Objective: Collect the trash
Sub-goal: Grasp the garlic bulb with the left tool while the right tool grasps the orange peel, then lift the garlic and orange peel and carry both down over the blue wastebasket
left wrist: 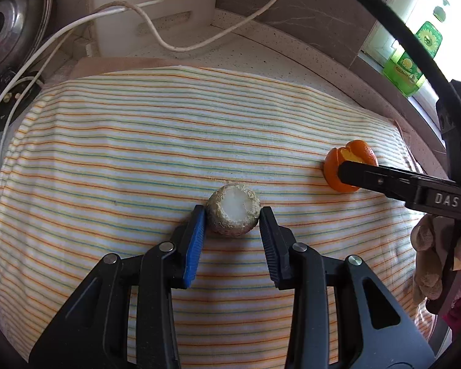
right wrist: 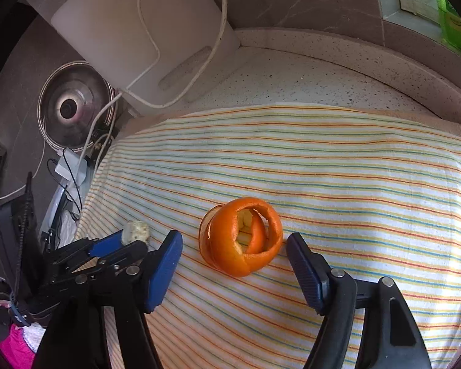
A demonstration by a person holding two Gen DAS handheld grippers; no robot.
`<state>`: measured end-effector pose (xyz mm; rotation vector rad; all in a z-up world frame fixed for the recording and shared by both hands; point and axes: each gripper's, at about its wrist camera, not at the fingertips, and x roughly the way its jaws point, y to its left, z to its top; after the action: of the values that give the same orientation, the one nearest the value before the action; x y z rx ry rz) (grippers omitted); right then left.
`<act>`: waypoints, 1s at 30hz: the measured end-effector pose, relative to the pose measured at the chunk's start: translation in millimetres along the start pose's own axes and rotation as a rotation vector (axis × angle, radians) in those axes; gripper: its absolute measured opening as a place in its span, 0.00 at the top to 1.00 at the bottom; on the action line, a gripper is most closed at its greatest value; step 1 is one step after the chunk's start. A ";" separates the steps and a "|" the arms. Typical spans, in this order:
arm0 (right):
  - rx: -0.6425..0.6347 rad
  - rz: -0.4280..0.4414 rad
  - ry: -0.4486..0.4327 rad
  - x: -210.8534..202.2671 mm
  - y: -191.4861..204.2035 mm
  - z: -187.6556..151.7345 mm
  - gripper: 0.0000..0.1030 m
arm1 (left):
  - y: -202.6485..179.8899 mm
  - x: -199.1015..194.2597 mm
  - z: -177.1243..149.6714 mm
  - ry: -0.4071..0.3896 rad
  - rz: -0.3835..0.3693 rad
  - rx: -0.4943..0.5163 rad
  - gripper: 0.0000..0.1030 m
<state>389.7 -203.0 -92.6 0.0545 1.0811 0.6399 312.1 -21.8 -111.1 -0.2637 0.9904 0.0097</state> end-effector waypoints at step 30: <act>-0.088 -0.121 -0.154 -100.6 79.8 -82.9 0.56 | 52.4 -114.3 -79.1 -0.081 -0.022 0.013 0.65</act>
<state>252.9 -210.6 -24.9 -0.0375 0.8997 0.5642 177.2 23.9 -69.0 -0.2605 0.9065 -0.0058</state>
